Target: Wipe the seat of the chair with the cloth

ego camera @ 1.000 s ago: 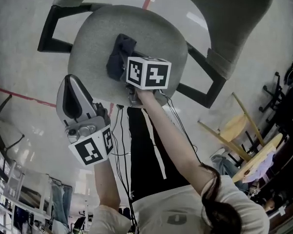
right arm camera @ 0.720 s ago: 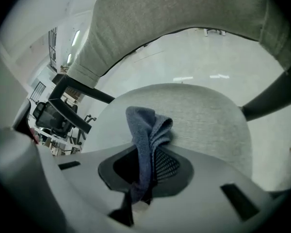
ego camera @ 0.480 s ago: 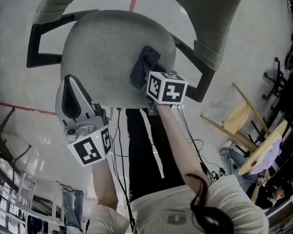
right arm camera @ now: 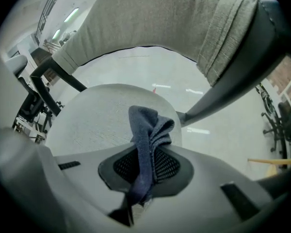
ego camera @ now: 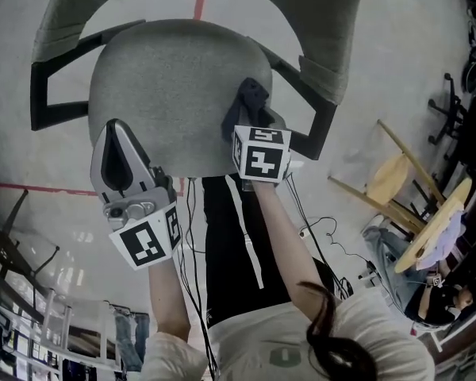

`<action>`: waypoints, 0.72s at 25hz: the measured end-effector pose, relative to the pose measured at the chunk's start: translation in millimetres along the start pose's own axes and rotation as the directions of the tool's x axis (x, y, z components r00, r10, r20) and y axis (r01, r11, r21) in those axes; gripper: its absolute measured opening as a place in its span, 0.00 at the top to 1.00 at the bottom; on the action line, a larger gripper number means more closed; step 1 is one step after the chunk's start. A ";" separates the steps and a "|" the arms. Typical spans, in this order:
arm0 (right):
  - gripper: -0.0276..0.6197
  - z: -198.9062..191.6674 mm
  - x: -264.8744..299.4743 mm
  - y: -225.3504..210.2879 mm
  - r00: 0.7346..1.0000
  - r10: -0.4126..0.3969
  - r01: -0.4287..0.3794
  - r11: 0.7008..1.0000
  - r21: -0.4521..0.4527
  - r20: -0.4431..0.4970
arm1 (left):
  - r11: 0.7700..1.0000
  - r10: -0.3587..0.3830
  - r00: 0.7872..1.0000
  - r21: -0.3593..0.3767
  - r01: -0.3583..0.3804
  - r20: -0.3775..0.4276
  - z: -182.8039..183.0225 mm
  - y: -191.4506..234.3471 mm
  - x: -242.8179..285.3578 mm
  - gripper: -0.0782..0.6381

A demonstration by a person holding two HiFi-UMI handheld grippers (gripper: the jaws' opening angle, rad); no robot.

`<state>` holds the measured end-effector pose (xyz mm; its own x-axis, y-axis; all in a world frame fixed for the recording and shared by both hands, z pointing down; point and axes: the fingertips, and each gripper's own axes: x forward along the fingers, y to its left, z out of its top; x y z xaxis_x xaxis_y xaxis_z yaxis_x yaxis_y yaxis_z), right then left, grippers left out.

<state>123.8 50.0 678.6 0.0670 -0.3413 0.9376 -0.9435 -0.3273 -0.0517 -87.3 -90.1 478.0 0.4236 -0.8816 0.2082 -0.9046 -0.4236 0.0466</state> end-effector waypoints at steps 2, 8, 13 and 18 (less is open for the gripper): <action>0.87 -3.0 -0.8 -3.8 0.999 -0.034 0.034 0.999 0.000 -0.009 | 1.000 -0.008 1.000 -0.003 0.008 -0.005 -3.0 -2.6 2.1 0.87; 0.87 -6.8 -3.1 -10.7 0.992 -0.122 0.124 0.991 0.046 -0.040 | 0.999 -0.038 0.999 0.008 0.039 -0.016 -4.2 -11.1 10.3 0.87; 0.87 -7.3 -4.7 -14.7 0.981 -0.190 0.191 0.981 0.039 -0.036 | 0.999 -0.052 0.998 0.015 0.052 -0.021 -6.1 -12.0 13.4 0.87; 0.87 -7.5 -4.4 -16.1 0.979 -0.198 0.199 0.979 0.044 -0.040 | 0.999 -0.052 0.998 0.010 0.053 -0.029 -10.8 -10.6 15.0 0.87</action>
<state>136.3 63.4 677.9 0.2391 -0.2344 0.9423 -0.8961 -0.4271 0.1212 -71.8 -96.6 491.2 0.4688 -0.8519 0.2335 -0.8806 -0.4715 0.0480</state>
